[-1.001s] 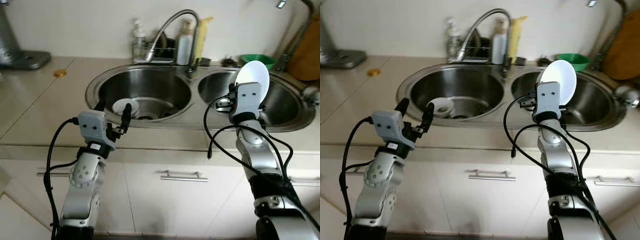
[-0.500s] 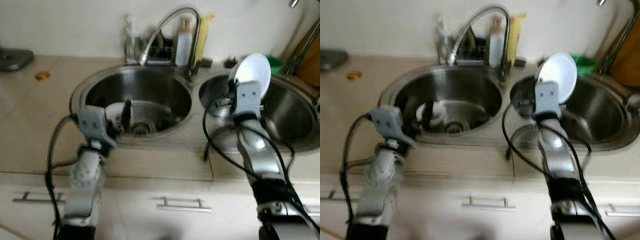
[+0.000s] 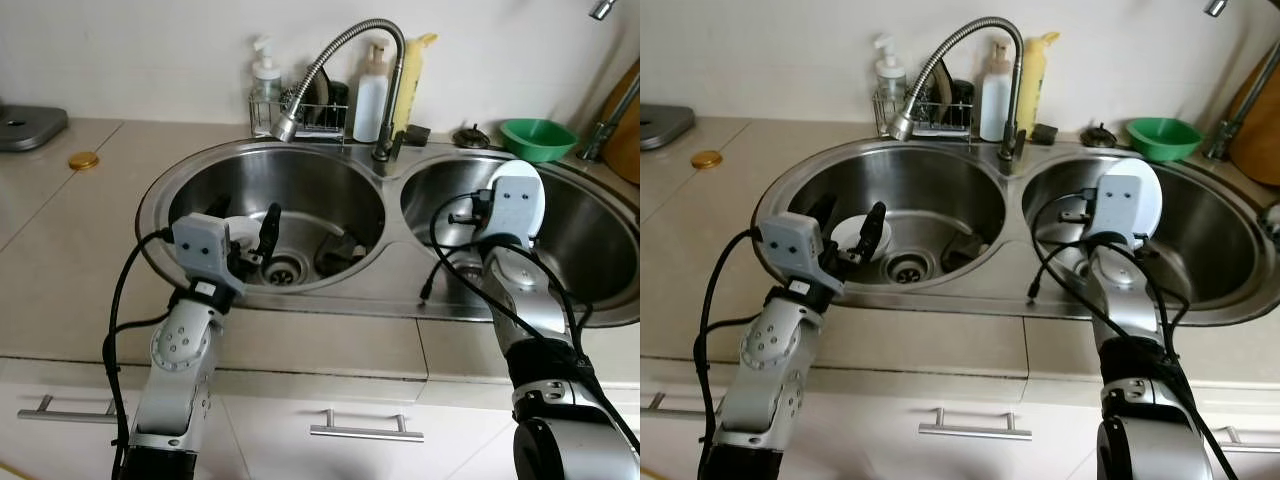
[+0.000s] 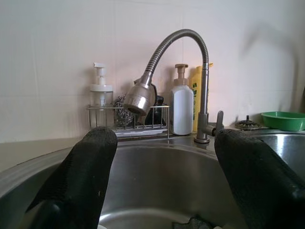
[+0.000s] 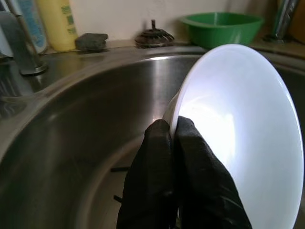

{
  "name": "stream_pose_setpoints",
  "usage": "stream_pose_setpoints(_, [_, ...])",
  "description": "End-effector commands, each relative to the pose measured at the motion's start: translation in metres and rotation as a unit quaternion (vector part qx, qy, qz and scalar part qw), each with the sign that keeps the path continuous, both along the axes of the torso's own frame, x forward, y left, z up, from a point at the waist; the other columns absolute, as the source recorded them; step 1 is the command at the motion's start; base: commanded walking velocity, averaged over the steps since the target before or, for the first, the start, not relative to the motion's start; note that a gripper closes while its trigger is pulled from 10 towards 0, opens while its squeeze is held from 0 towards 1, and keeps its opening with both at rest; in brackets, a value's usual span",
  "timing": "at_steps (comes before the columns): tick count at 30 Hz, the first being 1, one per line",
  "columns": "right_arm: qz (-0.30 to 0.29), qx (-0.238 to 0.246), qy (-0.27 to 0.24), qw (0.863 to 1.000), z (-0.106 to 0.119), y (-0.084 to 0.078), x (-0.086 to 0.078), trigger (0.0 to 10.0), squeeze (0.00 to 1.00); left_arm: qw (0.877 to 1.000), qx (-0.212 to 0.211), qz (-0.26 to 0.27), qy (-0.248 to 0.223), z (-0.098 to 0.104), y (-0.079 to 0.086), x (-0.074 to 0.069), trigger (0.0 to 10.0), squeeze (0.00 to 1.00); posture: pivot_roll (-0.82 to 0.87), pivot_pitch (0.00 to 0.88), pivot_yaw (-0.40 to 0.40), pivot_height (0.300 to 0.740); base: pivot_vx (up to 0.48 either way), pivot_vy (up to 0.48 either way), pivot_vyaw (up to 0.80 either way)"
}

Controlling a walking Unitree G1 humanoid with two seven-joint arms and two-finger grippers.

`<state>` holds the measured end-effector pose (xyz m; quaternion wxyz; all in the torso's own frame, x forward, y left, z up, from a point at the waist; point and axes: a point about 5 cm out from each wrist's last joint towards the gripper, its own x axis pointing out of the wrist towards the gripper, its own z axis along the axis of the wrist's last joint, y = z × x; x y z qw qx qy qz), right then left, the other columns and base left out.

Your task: Kitchen organization

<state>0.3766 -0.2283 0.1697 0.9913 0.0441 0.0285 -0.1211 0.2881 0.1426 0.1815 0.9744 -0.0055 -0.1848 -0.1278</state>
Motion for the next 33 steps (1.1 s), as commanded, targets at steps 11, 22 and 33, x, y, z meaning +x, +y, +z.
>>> stream_pose_setpoints(11, [0.010,0.116,0.107,0.987,-0.029,0.001,-0.001,10.0,0.16,1.000,0.000,-0.003,0.005,0.001,0.002,-0.001,10.0,0.00,0.04,0.000,-0.028,0.740,0.000,0.000,0.00])
stream_pose_setpoints(22, [0.055,0.034,0.028,0.998,-0.004,0.010,-0.002,10.0,1.00,1.000,-0.002,-0.006,0.010,0.000,0.002,-0.001,10.0,0.00,0.04,0.000,-0.021,0.740,0.000,0.000,0.00])
stream_pose_setpoints(33, [0.119,-0.059,-0.062,0.989,0.018,0.033,-0.015,10.0,1.00,1.000,-0.003,-0.014,0.014,-0.001,0.000,-0.001,10.0,0.00,0.03,0.000,-0.017,0.740,0.000,0.000,0.00])
